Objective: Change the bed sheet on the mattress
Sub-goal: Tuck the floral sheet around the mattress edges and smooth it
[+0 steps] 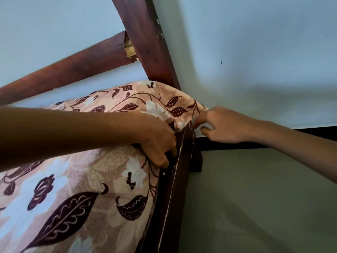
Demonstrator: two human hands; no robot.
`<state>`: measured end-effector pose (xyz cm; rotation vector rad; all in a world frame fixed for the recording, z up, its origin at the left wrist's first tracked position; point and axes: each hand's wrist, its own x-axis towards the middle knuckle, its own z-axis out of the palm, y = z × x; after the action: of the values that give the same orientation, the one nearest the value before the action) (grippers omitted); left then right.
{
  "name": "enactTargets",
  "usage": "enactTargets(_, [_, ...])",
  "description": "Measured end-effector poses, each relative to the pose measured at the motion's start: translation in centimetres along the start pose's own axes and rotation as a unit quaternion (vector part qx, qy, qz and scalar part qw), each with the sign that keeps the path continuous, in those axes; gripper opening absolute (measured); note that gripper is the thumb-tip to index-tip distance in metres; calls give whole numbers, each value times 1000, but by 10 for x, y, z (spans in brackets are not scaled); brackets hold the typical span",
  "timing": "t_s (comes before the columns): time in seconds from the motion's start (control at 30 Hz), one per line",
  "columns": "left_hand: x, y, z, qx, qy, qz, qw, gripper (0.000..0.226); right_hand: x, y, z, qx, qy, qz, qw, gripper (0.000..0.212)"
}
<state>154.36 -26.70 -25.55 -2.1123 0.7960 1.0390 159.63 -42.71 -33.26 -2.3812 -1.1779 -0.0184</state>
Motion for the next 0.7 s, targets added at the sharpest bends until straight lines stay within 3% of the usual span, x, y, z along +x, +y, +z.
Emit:
enactTargets(0.13, [-4, 2, 2, 48, 14, 20, 999, 31, 5, 5, -8, 31, 183, 33, 982, 24])
enactTargets(0.2, [-5, 3, 1, 88, 11, 13, 996, 31, 11, 3, -1, 58, 227, 43, 971, 28])
enactTargets(0.3, [-9, 7, -5, 116, 61, 16, 991, 28, 22, 3, 16, 110, 182, 51, 976, 43])
enactTargets(0.43, [-13, 9, -17, 146, 198, -17, 969, 38, 27, -4, 32, 128, 148, 14, 981, 32])
enactTargets(0.57, [-22, -7, -11, 147, 119, -100, 977, 71, 24, -9, 40, 124, 121, -14, 985, 40])
enactTargets(0.7, [-13, -9, -10, 185, -3, -108, 977, 57, 18, -7, 42, 103, 67, -27, 992, 45])
